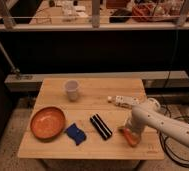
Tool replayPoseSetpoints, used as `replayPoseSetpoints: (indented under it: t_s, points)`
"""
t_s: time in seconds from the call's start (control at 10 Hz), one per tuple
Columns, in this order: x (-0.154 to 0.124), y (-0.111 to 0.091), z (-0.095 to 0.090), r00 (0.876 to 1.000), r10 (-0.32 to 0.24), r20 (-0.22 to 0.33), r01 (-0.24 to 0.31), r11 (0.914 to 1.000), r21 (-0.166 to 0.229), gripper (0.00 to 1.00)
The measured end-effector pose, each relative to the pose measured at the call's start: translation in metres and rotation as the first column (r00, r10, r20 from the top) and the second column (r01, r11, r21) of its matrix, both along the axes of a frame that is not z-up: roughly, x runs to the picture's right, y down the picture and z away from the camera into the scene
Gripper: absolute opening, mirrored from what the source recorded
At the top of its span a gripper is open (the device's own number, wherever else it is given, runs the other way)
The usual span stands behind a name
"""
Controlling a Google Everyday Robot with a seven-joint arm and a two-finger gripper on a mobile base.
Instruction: Place the pepper in the ceramic bowl
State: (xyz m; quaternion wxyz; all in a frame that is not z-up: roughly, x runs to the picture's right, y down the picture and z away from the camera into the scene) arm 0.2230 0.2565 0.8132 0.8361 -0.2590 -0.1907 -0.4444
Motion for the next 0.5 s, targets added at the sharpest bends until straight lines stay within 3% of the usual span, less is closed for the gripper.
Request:
replayPoseSetpoints:
  t_s: [0.3, 0.5]
  points:
    - [-0.0011, 0.0032, 0.0025, 1.0, 0.006, 0.005, -0.006, 1.0, -0.001, 0.8]
    - [-0.0019, 0.004, 0.0035, 1.0, 0.009, 0.007, -0.009, 1.0, -0.002, 0.7]
